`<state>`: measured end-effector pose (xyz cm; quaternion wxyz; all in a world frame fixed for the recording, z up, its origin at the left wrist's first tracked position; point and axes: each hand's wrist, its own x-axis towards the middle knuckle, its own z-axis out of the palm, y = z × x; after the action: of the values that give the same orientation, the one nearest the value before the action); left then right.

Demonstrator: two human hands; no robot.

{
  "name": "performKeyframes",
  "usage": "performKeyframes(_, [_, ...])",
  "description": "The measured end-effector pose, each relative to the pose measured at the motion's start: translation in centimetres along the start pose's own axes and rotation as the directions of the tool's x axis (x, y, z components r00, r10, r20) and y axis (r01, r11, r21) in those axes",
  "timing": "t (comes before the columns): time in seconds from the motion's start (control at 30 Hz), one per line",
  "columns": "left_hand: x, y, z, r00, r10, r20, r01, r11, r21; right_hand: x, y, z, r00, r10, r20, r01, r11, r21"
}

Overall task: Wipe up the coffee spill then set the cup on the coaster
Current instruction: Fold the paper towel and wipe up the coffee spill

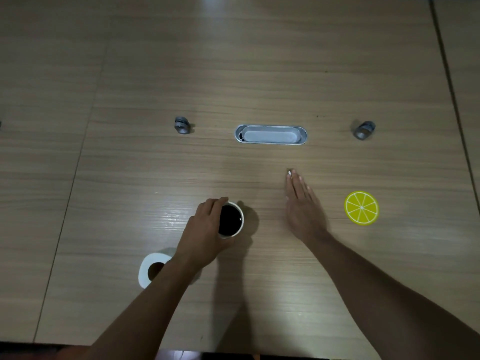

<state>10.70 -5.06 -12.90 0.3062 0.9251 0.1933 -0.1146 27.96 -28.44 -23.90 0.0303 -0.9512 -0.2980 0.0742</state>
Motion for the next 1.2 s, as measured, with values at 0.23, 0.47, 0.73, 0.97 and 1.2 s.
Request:
performKeyframes(0.23, [0.4,0.6,1.4,0.999,0.016,0.042,-0.020,0.996,0.092,-5.1,0.7,0.6,0.994,-0.105,-0.016,0.105,0.994,0.031])
performKeyframes(0.47, [0.2,0.7,2.0,0.996,0.029,0.084,-0.034,0.998,0.056,-8.4,0.8,0.8,0.989,-0.149,-0.008,0.149,0.981,0.125])
performKeyframes(0.73, [-0.8,3.9,-0.4,0.991,0.131,0.034,-0.134,0.984,0.121,-11.2,-0.1,-3.5,0.939,0.338,0.070,-0.299,0.696,0.652])
performKeyframes(0.97, [-1.7,7.7,0.1,0.889,0.452,0.066,-0.455,0.890,0.034,-15.4,0.9,-7.2,0.915,0.389,0.103,-0.326,0.569,0.755])
performKeyframes(1.2, [-4.2,14.1,4.3,0.800,0.549,0.242,-0.509,0.834,-0.212,-23.3,2.3,-11.5,0.863,0.411,0.293,-0.375,0.135,0.917])
